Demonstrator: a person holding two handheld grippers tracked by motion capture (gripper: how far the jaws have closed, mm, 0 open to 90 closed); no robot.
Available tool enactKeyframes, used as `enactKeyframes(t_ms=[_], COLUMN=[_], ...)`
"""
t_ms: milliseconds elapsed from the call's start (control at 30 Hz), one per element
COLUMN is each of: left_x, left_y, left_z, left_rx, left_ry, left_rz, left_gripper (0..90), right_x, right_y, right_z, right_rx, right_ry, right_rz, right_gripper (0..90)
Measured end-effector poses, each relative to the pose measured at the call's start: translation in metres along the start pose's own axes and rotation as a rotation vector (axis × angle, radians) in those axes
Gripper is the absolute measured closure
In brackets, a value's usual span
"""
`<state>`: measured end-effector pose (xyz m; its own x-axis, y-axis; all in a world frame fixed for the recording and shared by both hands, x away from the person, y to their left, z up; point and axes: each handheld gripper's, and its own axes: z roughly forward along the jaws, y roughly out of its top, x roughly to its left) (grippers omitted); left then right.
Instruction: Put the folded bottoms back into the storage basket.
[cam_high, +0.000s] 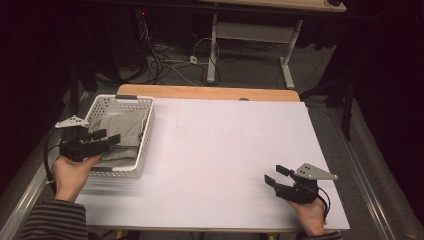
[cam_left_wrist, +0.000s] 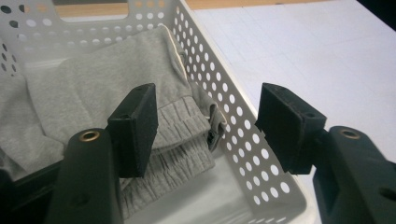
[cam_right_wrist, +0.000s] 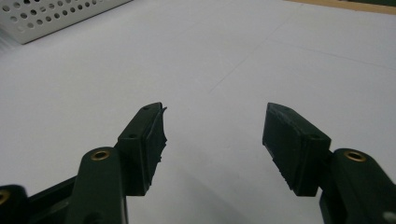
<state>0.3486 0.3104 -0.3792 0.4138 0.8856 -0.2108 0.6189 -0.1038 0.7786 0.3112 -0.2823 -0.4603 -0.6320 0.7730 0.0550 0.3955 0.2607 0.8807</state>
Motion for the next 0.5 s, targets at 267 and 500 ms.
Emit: enactKeyframes(t_ms=[267, 500], left_x=[-0.0044, -0.0098], left_y=[-0.0070, -0.0109], left_z=[-0.0015, -0.0022], left_rx=[-0.014, -0.025], left_ry=[-0.014, -0.025], left_rz=[0.008, 0.023], left_gripper=[35.6, 34.2], right_x=[-0.0001, -0.0006], right_y=[0.0000, 0.0000], right_z=[0.0000, -0.0007], right_rx=[0.001, -0.002], right_ry=[0.001, -0.002], right_rz=[0.002, 0.006], right_gripper=[39.7, 39.8])
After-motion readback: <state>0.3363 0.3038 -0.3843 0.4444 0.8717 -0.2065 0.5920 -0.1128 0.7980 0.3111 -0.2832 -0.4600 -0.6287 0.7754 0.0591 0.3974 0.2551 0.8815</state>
